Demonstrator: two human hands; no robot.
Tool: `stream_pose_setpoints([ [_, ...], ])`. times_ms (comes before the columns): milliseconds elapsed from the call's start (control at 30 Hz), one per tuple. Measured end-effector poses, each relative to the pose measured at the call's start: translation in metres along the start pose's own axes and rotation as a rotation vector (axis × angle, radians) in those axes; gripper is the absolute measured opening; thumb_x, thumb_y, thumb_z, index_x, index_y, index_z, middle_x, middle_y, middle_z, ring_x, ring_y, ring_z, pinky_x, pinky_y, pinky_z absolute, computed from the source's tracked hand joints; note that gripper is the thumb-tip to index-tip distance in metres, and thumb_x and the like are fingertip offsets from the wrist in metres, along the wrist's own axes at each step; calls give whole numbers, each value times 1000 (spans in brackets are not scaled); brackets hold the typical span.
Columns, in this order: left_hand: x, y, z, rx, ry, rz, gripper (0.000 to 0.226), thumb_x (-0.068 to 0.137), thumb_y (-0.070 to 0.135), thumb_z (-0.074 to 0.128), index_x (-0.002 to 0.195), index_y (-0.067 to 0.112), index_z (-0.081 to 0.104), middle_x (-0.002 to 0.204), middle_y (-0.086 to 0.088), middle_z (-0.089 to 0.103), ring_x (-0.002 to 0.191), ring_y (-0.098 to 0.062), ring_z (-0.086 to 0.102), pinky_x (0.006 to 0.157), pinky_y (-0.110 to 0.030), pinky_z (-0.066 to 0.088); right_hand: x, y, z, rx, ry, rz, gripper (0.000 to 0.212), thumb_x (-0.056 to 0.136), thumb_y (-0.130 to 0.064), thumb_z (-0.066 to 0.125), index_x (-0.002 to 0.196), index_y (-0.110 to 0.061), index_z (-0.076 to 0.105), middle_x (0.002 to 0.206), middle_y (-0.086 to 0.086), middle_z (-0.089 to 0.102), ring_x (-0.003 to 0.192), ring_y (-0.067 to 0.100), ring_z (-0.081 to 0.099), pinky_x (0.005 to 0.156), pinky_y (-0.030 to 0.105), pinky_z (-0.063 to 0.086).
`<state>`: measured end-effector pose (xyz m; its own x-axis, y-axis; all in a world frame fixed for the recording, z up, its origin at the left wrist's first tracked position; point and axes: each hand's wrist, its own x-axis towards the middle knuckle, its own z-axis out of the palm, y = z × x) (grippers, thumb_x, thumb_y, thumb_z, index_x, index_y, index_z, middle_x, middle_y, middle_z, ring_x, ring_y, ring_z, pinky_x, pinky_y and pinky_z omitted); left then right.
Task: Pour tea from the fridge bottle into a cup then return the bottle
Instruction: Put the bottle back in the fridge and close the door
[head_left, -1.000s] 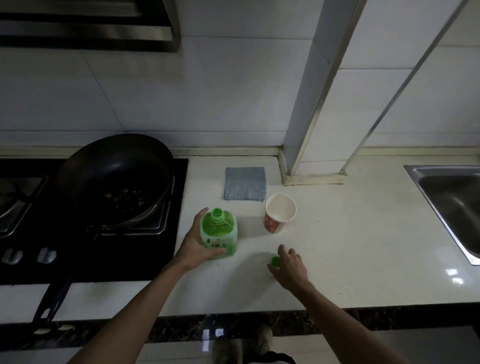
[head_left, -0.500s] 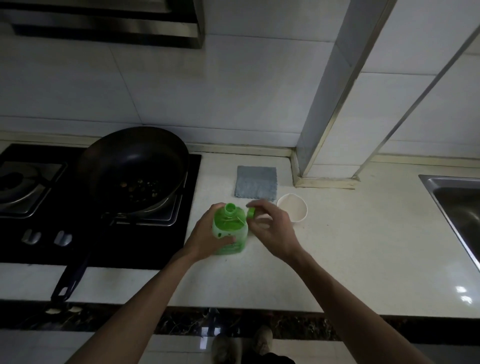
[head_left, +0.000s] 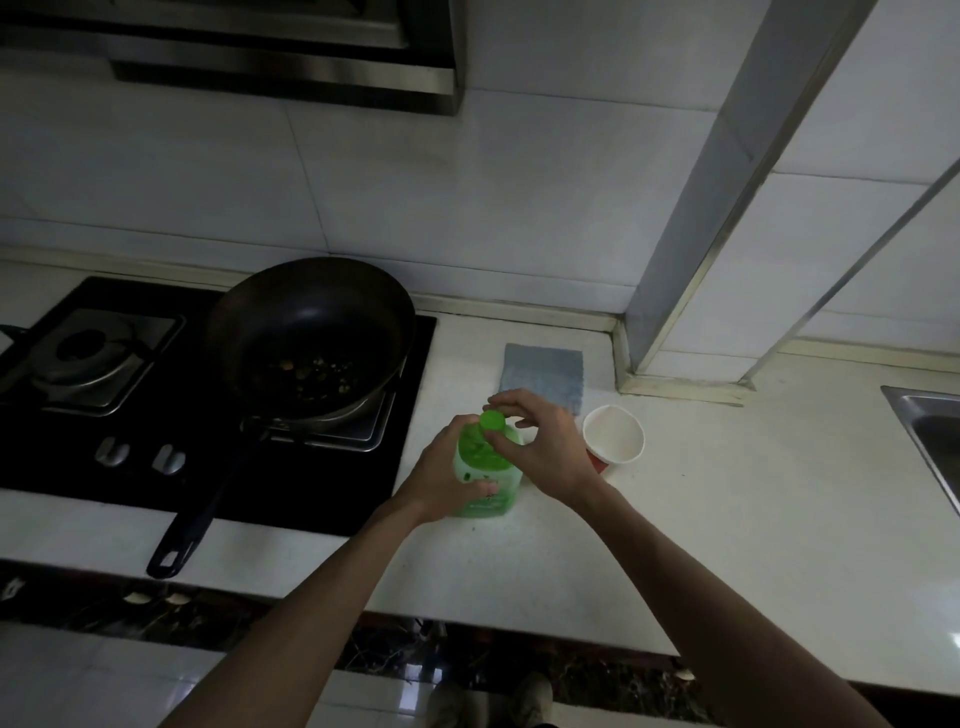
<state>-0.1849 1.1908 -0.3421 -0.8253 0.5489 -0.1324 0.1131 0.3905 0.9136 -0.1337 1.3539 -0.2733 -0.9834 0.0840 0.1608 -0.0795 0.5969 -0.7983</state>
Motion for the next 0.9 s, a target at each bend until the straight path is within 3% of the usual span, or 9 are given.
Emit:
stream_pose_setpoints([
  [167,1,0,1,0,-8,-4,74,65,25,84,126,39,44,116,9,60,107,-9,60,91,-40,54,7,-4,-12,-173,-124,-74,31,89,-21,70,120,-16,69,115,-4,70,95,2,55,75,4,40],
  [300,1,-1,1,10,-7,10,77,64,30,85,127,39,43,117,6,60,107,-13,62,92,-44,53,26,-9,-24,-281,-346,-165,22,88,-12,68,111,-10,70,105,1,71,90,10,62,74,14,47],
  [500,2,-2,1,29,12,22,73,63,30,85,123,38,44,113,7,61,106,-11,60,93,-44,51,48,-18,-29,-482,-527,-282,28,87,-4,67,114,-8,64,110,8,59,97,17,54,89,34,48],
  [633,2,-5,1,31,7,15,72,64,30,85,122,39,45,112,8,61,107,-11,60,94,-43,50,48,-14,-27,-545,-547,-448,32,85,2,66,115,-8,67,110,7,62,103,23,57,91,37,48],
  [900,3,-4,0,47,-10,29,71,66,30,85,122,39,43,113,9,60,106,-9,60,93,-41,51,40,-8,-24,-648,-484,-585,39,78,9,70,114,-7,68,109,8,65,98,24,59,82,36,53],
])
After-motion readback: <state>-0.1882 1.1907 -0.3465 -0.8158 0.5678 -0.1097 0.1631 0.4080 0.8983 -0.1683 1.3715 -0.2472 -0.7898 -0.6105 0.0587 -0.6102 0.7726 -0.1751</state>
